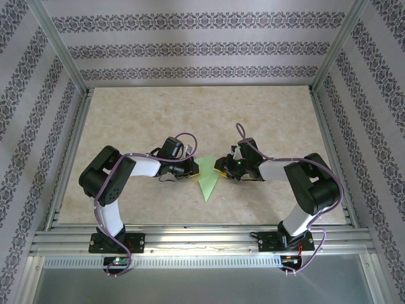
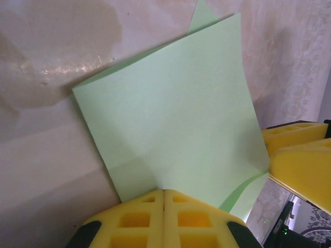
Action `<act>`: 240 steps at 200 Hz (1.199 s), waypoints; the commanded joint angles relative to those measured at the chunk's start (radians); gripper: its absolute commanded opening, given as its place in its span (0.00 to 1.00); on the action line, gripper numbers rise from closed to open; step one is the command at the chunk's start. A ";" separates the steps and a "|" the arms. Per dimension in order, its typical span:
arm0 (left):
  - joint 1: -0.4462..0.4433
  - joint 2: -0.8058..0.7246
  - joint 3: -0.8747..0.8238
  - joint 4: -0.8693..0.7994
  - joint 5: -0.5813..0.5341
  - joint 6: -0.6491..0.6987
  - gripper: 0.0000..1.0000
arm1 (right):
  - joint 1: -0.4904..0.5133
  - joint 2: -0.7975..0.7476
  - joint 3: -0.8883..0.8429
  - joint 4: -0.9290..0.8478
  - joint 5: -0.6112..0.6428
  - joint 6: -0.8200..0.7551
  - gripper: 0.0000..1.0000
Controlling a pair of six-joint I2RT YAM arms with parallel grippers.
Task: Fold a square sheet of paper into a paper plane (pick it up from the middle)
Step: Fold the wing for the fifth time at the center of the table.
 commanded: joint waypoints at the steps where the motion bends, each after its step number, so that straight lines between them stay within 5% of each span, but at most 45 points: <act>1: -0.012 0.030 -0.006 -0.074 0.002 0.028 0.00 | -0.016 0.034 0.024 0.015 -0.064 -0.061 0.30; 96: -0.011 0.031 -0.001 -0.085 0.008 0.046 0.00 | -0.048 0.191 0.172 -0.059 -0.279 -0.223 0.21; 178: -0.011 0.025 0.023 -0.110 0.012 0.073 0.00 | -0.073 0.191 0.240 -0.191 -0.287 -0.310 0.20; 240: -0.011 0.012 0.023 -0.108 0.010 0.068 0.01 | -0.075 0.148 0.254 -0.287 -0.217 -0.357 0.03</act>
